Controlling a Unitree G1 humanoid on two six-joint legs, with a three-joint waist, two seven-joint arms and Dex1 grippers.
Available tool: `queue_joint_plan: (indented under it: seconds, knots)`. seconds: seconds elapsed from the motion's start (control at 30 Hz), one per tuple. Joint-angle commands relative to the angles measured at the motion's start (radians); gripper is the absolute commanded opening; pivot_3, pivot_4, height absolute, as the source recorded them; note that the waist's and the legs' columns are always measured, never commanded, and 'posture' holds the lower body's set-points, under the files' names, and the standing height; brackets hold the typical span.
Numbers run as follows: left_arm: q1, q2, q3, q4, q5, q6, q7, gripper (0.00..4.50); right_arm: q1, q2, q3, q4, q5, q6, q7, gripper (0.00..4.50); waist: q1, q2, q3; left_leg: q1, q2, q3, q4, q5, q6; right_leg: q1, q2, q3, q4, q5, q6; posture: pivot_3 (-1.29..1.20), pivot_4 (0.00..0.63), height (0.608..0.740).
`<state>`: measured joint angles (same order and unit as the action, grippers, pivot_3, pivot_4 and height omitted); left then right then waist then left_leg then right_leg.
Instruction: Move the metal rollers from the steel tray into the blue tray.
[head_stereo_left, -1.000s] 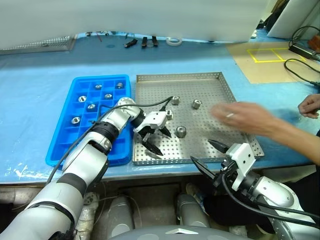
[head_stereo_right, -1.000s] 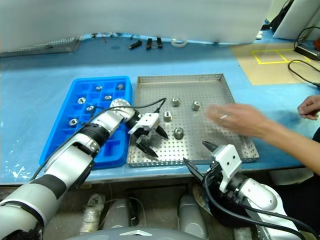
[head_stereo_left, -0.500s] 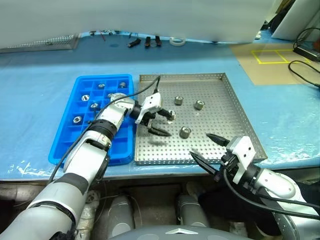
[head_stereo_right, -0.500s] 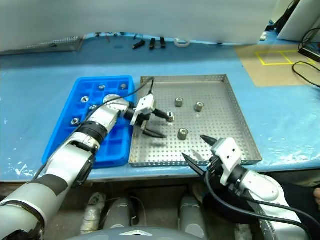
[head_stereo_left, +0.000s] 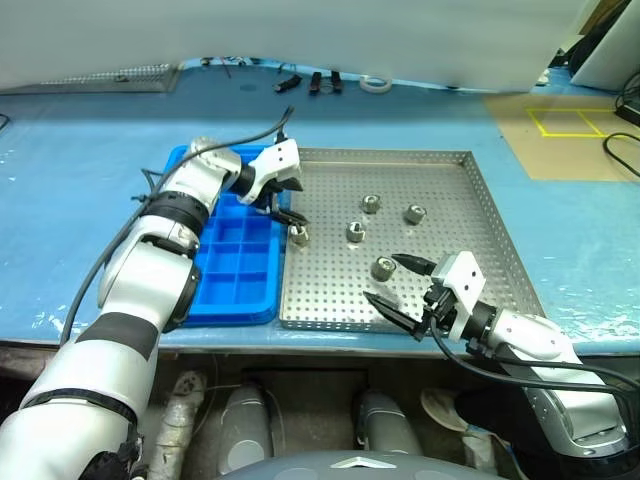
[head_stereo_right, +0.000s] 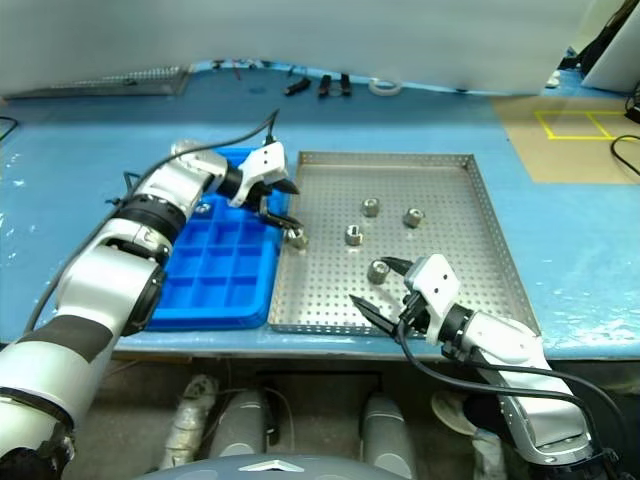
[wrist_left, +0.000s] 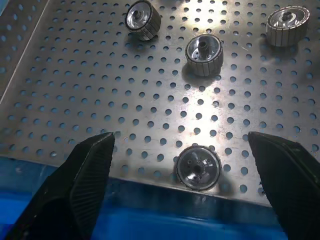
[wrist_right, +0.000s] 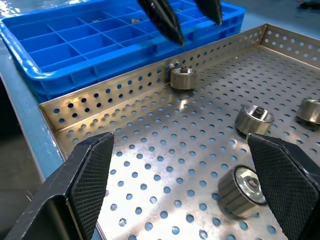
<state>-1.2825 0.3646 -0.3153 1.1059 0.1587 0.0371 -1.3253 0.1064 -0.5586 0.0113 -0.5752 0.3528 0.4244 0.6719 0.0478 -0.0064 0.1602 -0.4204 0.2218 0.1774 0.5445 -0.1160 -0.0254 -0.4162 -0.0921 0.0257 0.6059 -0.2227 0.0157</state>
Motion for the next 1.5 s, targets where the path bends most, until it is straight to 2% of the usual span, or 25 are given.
queue_joint_plan:
  seconds: [0.03, 0.23, 0.37, 0.6, 0.97, 1.13, 1.2, 1.3, 1.37, 1.5]
  knots:
    - [-0.019, -0.017, -0.056, 0.036, 0.068, -0.034, -0.033, 4.48, 0.004, 0.023, 0.015, -0.006, -0.015, -0.04, -0.018, 4.5, -0.002, 0.0, 0.0, 0.0, 0.0, 0.0, 0.0, 0.0, 0.0, 0.0, 0.0, 0.0, 0.0, 0.0, 0.0, -0.3, 0.15, 0.74]
    - [-0.05, -0.082, -0.066, 0.102, 0.1, 0.012, -0.056, 4.48, 0.052, 0.057, 0.04, -0.036, -0.04, -0.053, -0.06, 4.5, -0.006, 0.0, 0.0, 0.0, 0.0, 0.0, 0.0, 0.0, 0.0, -0.001, 0.0, 0.0, 0.0, 0.0, 0.0, -0.35, 0.15, 0.74]
    - [-0.06, -0.113, -0.08, 0.143, 0.141, 0.02, 0.001, 4.48, 0.077, 0.072, 0.041, -0.068, -0.045, -0.044, -0.095, 4.5, -0.009, 0.0, 0.0, 0.0, 0.0, 0.0, 0.0, 0.0, 0.0, -0.001, 0.0, 0.0, 0.0, 0.0, 0.0, -0.38, 0.15, 0.74]
    - [-0.043, -0.105, -0.112, 0.182, 0.213, 0.008, 0.046, 4.48, 0.1, 0.077, 0.045, -0.125, -0.04, -0.009, -0.135, 4.5, -0.018, 0.0, 0.0, 0.0, 0.0, 0.0, 0.0, 0.0, 0.0, -0.001, 0.001, 0.0, 0.0, 0.0, 0.0, -0.41, 0.15, 0.74]
    - [-0.03, -0.096, -0.115, 0.196, 0.247, 0.018, 0.055, 4.48, 0.114, 0.075, 0.032, -0.107, -0.041, -0.028, -0.139, 4.5, -0.043, 0.0, 0.0, 0.0, 0.001, 0.0, 0.0, 0.0, 0.0, -0.002, 0.001, 0.0, 0.0, 0.0, 0.0, -0.41, 0.15, 0.74]
    - [-0.027, -0.092, -0.111, 0.198, 0.257, 0.031, 0.091, 2.94, 0.111, 0.079, 0.044, -0.104, -0.048, -0.032, -0.145, 4.5, -0.053, -0.001, 0.0, 0.0, 0.001, 0.0, -0.001, 0.0, 0.0, -0.002, 0.001, 0.0, -0.001, 0.0, 0.0, -0.41, 0.15, 0.74]
    - [-0.023, -0.091, -0.108, 0.196, 0.254, 0.028, 0.077, 2.94, 0.104, 0.08, 0.047, -0.106, -0.047, -0.028, -0.148, 4.5, -0.057, -0.001, 0.0, 0.0, 0.001, 0.0, -0.001, 0.0, 0.0, -0.002, 0.001, 0.0, -0.001, 0.0, 0.0, -0.41, 0.15, 0.74]
    - [-0.019, -0.087, -0.106, 0.195, 0.254, 0.028, 0.077, 2.35, 0.093, 0.079, 0.046, -0.107, -0.045, -0.02, -0.148, 4.5, -0.059, -0.001, 0.0, 0.0, 0.001, 0.0, -0.001, 0.0, 0.0, -0.002, 0.001, 0.0, -0.001, 0.0, 0.0, -0.41, 0.15, 0.74]
    - [-0.017, -0.082, -0.106, 0.195, 0.258, 0.032, 0.088, 1.74, 0.083, 0.078, 0.045, -0.107, -0.042, -0.013, -0.148, 4.5, -0.06, -0.001, 0.0, 0.0, 0.001, 0.0, -0.001, 0.0, 0.0, -0.002, 0.001, 0.0, -0.001, 0.0, 0.0, -0.41, 0.15, 0.74]
    - [-0.007, -0.068, -0.095, 0.187, 0.243, 0.016, 0.05, 1.66, 0.064, 0.078, 0.048, -0.107, -0.038, 0.0, -0.148, 4.5, -0.061, -0.001, 0.0, 0.0, 0.001, 0.0, -0.001, 0.0, 0.0, -0.002, 0.001, 0.0, -0.001, 0.0, 0.0, -0.38, 0.15, 0.74]
